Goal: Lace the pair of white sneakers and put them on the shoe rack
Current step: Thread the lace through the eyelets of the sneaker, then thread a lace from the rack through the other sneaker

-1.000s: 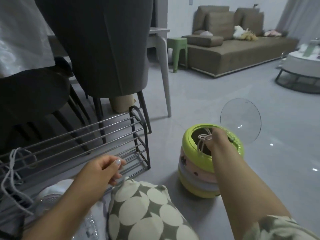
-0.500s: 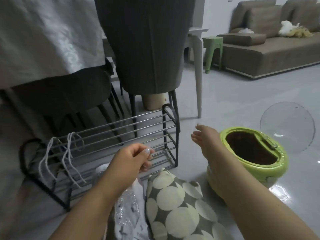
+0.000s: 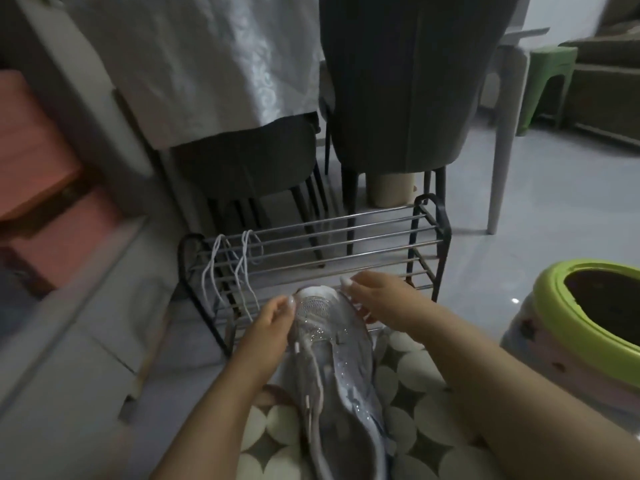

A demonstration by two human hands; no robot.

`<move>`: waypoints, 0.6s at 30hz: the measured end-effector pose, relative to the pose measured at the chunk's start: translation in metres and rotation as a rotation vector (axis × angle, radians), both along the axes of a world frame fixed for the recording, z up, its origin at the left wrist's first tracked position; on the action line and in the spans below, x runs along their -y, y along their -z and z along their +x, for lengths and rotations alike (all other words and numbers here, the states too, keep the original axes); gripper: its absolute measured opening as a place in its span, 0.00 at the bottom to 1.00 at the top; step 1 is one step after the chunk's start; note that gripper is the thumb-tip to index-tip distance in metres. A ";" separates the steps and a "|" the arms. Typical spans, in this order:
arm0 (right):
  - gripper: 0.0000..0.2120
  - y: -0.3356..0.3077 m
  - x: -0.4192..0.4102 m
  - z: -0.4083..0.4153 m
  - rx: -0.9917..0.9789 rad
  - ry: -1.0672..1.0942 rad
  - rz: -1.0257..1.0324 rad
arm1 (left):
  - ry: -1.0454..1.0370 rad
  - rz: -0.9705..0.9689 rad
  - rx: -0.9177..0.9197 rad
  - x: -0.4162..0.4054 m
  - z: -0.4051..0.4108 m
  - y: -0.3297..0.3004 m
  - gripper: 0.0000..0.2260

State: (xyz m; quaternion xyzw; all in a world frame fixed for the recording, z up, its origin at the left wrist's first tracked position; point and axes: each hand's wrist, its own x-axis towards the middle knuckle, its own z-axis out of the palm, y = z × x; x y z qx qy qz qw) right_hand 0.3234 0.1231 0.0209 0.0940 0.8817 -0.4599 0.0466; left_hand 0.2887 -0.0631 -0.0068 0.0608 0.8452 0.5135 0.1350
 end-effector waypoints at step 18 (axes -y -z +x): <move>0.26 0.024 0.025 0.028 0.001 -0.120 0.238 | 0.119 -0.042 -0.130 0.015 0.030 0.015 0.10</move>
